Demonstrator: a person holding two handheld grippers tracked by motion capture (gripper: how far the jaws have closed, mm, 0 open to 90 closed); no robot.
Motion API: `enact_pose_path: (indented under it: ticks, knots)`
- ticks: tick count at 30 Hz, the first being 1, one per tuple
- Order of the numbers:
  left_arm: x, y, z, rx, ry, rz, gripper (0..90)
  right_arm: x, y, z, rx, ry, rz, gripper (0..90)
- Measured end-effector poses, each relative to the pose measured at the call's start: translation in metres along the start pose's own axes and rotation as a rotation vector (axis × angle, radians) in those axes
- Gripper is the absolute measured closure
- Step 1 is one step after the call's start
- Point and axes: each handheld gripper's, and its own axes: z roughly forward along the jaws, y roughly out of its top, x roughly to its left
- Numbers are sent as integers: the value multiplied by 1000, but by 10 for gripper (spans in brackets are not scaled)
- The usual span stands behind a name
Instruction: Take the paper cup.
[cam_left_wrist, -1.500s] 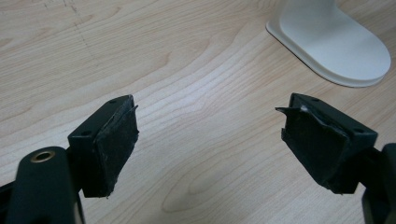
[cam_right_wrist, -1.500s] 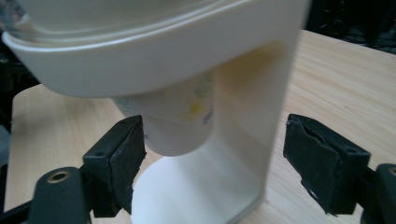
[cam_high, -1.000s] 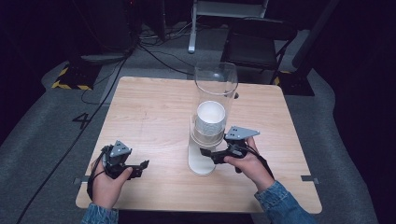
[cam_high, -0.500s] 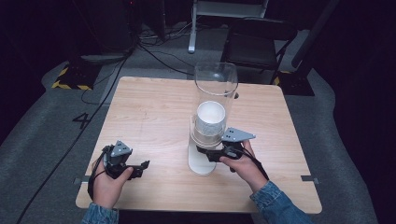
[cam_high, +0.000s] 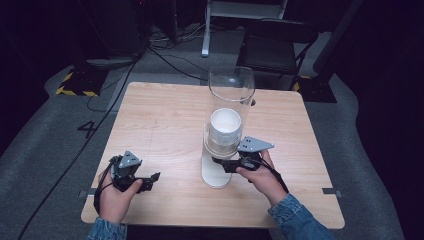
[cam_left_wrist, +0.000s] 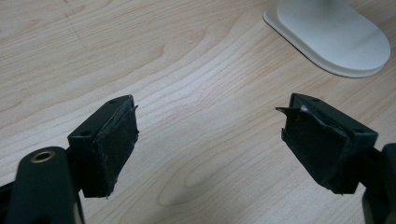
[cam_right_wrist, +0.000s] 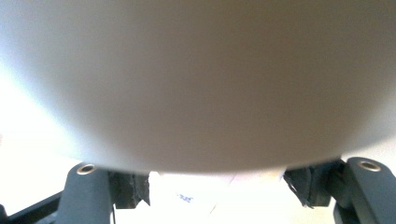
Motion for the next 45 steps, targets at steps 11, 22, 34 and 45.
enact_pose_path:
  ticks: [11,22,34,45]
  knots:
    - [3,0,-4,1,1,4,182,-1,0,-2,24,-27,-54,333]
    - [3,0,-4,2,0,0,182,4,-1,-2,23,-20,7,332]
    - [3,0,-3,-2,0,-5,182,6,-7,3,11,35,93,337]
    - [3,0,-3,2,0,0,182,5,-14,5,32,6,58,339]
